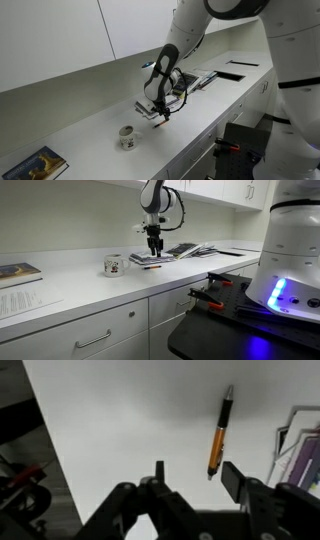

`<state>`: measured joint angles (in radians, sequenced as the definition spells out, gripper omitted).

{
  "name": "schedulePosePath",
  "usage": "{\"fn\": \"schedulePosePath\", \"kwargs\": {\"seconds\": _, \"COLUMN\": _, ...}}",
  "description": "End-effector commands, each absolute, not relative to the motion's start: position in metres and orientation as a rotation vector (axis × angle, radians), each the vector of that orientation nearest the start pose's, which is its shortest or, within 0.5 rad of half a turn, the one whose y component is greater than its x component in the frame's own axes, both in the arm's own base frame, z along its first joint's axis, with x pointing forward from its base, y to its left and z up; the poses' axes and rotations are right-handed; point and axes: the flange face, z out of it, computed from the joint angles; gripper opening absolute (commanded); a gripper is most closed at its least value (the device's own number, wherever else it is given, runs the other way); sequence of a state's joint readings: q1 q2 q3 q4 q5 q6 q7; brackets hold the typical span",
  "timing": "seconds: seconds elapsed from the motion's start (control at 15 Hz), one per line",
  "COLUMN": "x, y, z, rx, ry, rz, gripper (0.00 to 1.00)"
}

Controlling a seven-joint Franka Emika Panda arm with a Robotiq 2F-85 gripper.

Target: Place the pen inside the mug

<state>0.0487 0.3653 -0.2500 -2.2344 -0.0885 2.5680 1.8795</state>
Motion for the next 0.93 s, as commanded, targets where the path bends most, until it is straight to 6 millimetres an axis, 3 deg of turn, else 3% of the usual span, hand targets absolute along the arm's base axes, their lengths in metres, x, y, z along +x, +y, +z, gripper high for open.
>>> {"fn": "schedulePosePath", "kwargs": {"seconds": 0.0, "x": 0.554, "y": -0.121, "z": 0.201, "rx": -1.704, "ry": 2.756, "rz": -0.072, "gripper": 0.58}}
{"fn": "schedulePosePath", "kwargs": {"seconds": 0.33, "x": 0.573, "y": -0.144, "z": 0.188, "rx": -1.607, "ry": 2.792, "rz": -0.021, "gripper": 0.48}}
{"fn": "schedulePosePath", "kwargs": {"seconds": 0.87, "x": 0.574, "y": -0.177, "z": 0.163, "rx": -1.574, "ry": 2.854, "rz": 0.013, "gripper": 0.46}}
